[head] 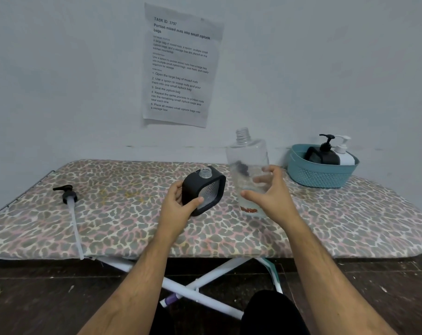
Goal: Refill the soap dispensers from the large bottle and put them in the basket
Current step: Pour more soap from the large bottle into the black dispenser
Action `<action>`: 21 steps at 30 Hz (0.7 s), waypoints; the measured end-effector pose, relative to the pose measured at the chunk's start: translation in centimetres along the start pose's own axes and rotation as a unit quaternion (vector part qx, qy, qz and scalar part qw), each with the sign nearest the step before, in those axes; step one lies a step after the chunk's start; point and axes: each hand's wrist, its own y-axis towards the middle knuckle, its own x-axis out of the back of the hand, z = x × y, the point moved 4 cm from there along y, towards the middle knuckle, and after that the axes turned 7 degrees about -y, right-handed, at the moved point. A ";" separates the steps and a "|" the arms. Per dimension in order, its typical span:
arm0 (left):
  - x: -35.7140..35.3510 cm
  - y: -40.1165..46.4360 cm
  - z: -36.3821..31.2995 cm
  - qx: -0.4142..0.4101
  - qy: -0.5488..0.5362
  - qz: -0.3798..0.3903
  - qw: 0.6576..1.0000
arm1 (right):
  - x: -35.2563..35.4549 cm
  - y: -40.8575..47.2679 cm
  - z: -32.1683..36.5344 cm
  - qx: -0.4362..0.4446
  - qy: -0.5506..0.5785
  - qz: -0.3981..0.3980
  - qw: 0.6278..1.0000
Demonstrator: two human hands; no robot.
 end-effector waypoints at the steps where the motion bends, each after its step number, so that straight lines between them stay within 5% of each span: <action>1: 0.0 0.0 0.0 -0.003 0.003 -0.012 1.000 | 0.1 0.0 0.5 0.011 -0.010 0.012 1.000; 21: 0.5 0.2 -0.1 -0.023 0.000 -0.030 0.999 | 1.5 0.4 3.9 0.092 -0.248 0.160 0.951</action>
